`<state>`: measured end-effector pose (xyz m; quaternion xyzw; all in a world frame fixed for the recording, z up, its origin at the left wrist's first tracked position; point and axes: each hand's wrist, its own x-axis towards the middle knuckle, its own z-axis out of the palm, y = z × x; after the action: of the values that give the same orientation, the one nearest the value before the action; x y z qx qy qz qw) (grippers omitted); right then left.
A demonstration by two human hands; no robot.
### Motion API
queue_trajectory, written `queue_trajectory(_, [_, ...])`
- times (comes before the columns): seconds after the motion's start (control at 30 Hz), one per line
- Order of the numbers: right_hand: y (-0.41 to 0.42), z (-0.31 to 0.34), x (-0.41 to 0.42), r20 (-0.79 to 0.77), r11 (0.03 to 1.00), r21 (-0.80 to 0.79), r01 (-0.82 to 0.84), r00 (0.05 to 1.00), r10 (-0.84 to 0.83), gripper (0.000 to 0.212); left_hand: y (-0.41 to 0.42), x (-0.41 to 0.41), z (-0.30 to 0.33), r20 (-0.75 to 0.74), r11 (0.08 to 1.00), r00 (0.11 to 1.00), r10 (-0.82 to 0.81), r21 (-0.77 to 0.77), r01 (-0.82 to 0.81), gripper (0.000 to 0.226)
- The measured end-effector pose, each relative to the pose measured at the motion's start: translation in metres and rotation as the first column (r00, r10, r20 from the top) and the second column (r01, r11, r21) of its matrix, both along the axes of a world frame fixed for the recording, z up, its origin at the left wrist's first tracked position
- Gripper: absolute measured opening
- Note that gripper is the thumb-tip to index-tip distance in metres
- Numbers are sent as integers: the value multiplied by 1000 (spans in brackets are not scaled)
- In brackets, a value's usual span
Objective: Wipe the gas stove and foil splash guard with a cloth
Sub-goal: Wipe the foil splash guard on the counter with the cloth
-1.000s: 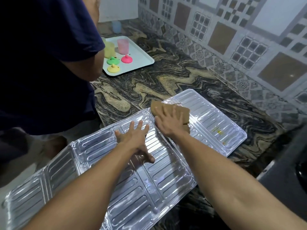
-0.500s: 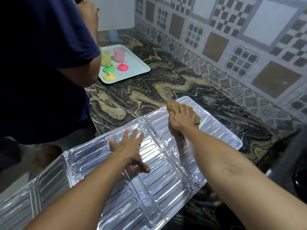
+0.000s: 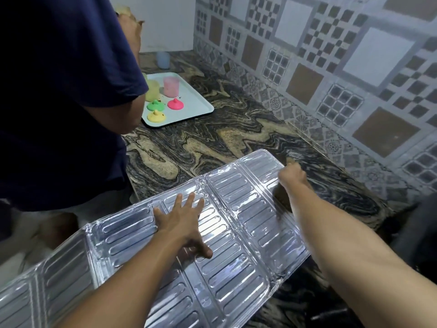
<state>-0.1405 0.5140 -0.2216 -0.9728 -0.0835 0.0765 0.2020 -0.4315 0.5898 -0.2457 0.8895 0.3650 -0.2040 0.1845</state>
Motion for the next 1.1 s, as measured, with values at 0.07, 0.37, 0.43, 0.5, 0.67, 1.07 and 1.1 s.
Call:
queue_trajectory(0.07, [6, 20, -8, -76, 983, 180, 21, 997, -8, 40, 1, 0, 1, -14, 1000, 1000, -1, -11, 1, 146])
queue_trajectory(0.37, [15, 37, -97, -441, 744, 658, 121, 862, 249, 24, -4, -2, 7, -33, 1000, 999, 11, -12, -11, 139])
queue_trajectory(0.43, [2, 32, -93, -216, 880, 466, 89, 976, 16, 38, -4, -2, 11, -48, 1000, 999, 5, -17, -6, 138])
queue_trajectory(0.5, [-4, 33, -103, -5, 917, 400, 13, 1000, -12, 43, -4, -2, 13, -57, 1000, 998, -3, -13, 3, 139])
queue_trajectory(0.67, [17, -2, -159, 159, 736, 269, -622, 782, 603, 32, -3, 0, 13, -70, 1000, 997, 7, -13, -8, 140])
queue_trajectory(1.07, [25, -46, -97, 30, 725, -237, -646, 741, 670, 56, 1, 0, 4, -67, 1000, 997, -24, 10, 24, 146])
queue_trajectory(1.1, [23, -46, -87, 27, 769, -235, -595, 786, 617, 56, 2, 1, 4, -62, 1000, 998, -25, 11, 26, 145])
